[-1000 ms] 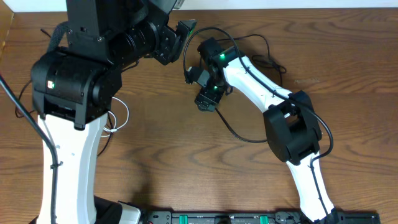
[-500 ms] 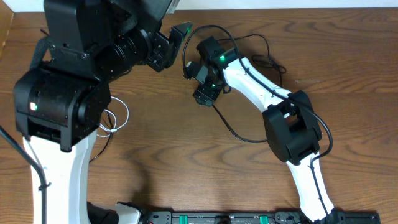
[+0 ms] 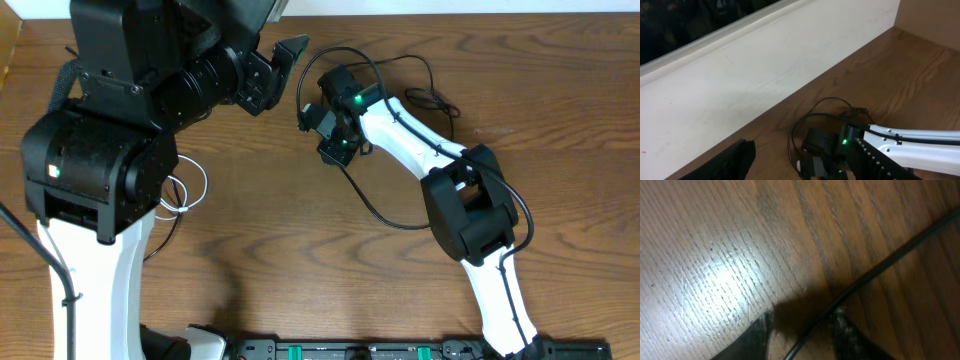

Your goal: Untangle cables

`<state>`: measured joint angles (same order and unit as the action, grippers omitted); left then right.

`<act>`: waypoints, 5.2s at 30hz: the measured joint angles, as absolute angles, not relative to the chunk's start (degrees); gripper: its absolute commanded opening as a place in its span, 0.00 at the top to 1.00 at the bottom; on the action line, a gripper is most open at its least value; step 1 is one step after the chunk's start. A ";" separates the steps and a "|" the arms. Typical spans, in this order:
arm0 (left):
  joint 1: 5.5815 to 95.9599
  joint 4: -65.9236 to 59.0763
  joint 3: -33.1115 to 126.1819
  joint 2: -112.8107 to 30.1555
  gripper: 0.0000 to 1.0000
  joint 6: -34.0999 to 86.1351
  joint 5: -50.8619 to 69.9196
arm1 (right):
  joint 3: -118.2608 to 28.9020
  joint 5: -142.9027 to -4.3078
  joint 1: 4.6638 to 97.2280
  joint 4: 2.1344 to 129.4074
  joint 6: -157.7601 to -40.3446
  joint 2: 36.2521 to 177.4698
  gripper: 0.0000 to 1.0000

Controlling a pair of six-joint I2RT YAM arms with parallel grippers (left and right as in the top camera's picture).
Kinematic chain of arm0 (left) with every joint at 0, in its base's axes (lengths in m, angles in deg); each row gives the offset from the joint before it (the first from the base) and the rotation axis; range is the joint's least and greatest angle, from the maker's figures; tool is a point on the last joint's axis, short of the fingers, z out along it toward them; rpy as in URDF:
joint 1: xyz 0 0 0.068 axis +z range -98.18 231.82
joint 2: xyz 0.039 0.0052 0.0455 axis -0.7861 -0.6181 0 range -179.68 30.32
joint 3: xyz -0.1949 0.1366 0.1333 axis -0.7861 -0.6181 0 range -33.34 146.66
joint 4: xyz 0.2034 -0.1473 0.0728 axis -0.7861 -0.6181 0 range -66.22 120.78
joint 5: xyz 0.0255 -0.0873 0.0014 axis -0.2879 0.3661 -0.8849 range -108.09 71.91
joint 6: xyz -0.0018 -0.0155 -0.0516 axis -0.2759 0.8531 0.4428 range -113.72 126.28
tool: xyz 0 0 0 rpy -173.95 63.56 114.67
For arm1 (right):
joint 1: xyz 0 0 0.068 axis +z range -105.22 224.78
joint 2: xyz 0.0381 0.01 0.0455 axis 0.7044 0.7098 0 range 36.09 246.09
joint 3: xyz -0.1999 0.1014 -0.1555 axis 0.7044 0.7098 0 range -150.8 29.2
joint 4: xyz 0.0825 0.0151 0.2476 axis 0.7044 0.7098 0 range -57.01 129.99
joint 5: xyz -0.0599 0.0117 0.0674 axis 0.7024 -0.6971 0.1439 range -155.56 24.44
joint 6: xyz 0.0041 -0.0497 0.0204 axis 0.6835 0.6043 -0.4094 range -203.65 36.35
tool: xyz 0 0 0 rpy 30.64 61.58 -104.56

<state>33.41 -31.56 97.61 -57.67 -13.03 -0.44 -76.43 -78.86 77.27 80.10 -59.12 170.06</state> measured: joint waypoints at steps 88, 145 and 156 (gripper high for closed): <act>33.41 -31.15 97.61 -58.10 0.36 -13.03 -0.44 | -96.27 -74.88 56.79 108.64 -19.67 164.29 0.38; 33.41 -29.03 97.61 -64.38 0.36 -13.01 -0.46 | -101.30 -75.06 26.65 105.65 -49.20 151.61 0.99; 33.41 -28.74 97.61 -64.40 0.37 -13.01 -0.44 | -102.33 -71.34 18.02 105.23 -50.46 135.05 0.99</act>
